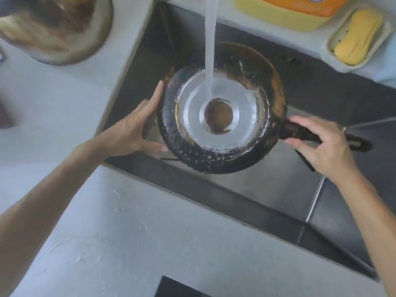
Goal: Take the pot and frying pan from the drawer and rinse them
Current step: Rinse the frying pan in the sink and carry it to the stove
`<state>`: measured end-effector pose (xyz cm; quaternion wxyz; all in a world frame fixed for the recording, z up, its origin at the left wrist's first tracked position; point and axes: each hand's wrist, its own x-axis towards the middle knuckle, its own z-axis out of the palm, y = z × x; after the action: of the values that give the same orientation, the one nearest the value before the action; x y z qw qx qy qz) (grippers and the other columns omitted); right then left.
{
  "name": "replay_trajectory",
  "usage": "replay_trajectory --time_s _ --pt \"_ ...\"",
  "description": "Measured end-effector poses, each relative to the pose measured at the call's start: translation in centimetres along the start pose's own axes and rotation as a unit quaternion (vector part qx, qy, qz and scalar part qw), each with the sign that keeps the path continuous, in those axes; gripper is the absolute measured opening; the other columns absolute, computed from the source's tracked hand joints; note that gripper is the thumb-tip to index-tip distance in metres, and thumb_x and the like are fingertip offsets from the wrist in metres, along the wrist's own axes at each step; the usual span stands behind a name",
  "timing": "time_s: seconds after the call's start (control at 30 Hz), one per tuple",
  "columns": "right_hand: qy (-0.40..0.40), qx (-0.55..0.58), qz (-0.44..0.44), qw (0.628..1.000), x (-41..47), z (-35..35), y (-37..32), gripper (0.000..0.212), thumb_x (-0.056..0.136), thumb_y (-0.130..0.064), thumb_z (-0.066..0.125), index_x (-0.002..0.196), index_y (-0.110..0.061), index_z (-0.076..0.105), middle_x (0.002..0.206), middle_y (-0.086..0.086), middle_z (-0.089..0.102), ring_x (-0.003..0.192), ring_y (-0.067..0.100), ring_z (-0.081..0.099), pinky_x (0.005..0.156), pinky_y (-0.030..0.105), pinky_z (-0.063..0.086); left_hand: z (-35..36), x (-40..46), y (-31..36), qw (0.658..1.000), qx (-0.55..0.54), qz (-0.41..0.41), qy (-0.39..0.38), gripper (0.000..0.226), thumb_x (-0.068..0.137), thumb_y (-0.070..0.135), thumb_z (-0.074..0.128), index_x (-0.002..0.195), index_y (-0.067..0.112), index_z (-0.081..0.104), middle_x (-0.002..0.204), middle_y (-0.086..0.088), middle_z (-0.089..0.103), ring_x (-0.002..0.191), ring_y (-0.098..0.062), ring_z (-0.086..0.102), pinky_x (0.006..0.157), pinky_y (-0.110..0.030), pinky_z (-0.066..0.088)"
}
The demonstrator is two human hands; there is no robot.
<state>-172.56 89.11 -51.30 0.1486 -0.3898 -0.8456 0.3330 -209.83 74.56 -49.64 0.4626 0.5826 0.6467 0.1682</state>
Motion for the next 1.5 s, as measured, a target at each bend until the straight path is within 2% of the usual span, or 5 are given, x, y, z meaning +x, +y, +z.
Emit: replay_trajectory --time_s 0.27,0.53,0.77,1.03,1.5 --pt "-0.107 0.337 0.187 0.916 -1.5 6.3 0.9 0.021 0.086 -0.04 0.052 0.099 -0.043 0.068 0.085 -0.025 0.069 0.076 0.001 0.062 0.074 0.013 0.047 -4.4 -1.2 3.6 0.985 0.159 -0.048 -0.049 0.127 0.045 0.074 0.07 0.139 0.056 -0.014 0.119 0.003 0.049 0.108 -0.015 0.049 0.099 -0.03 0.037" --pt "-0.259 0.184 0.242 0.917 0.9 4.5 1.2 0.039 0.092 -0.058 0.031 0.092 -0.029 0.057 0.067 0.0 0.07 0.05 0.02 0.05 0.064 0.033 0.043 -2.9 3.1 -0.4 0.956 0.283 -0.022 0.075 0.026 0.091 0.044 0.046 0.117 0.041 0.051 0.096 -0.003 0.055 0.086 -0.03 0.059 0.077 -0.041 0.048" --pt "-0.301 -0.059 0.173 0.936 3.2 2.5 3.9 0.045 0.073 -0.033 0.077 0.111 -0.03 0.054 0.09 -0.003 0.072 0.091 0.02 0.065 0.084 0.036 0.049 0.3 5.4 -1.8 0.981 0.137 -0.11 0.077 0.037 0.096 0.034 0.043 0.101 0.005 0.066 0.086 -0.013 0.069 0.082 -0.025 0.064 0.072 -0.026 0.039" --pt "-0.135 -0.121 0.06 0.982 1.0 6.0 6.5 0.05 0.076 -0.032 0.074 0.12 -0.029 0.052 0.108 -0.002 0.069 0.092 0.025 0.066 0.071 0.031 0.045 2.7 8.2 -4.3 0.974 -0.032 -0.212 0.08 0.017 0.096 0.03 0.046 0.11 0.02 0.049 0.08 -0.004 0.064 0.057 -0.012 0.059 0.051 -0.01 0.046" --pt "-0.123 -0.083 0.093 0.985 0.2 6.7 7.8 0.056 0.073 -0.024 0.078 0.112 -0.044 0.044 0.083 -0.022 0.054 0.067 0.012 0.05 0.064 0.027 0.036 5.1 8.3 -7.2 0.976 0.135 -0.137 -0.1 0.099 0.082 0.03 0.068 0.15 0.029 -0.004 0.142 -0.004 0.039 0.122 -0.018 0.048 0.101 -0.032 0.042"
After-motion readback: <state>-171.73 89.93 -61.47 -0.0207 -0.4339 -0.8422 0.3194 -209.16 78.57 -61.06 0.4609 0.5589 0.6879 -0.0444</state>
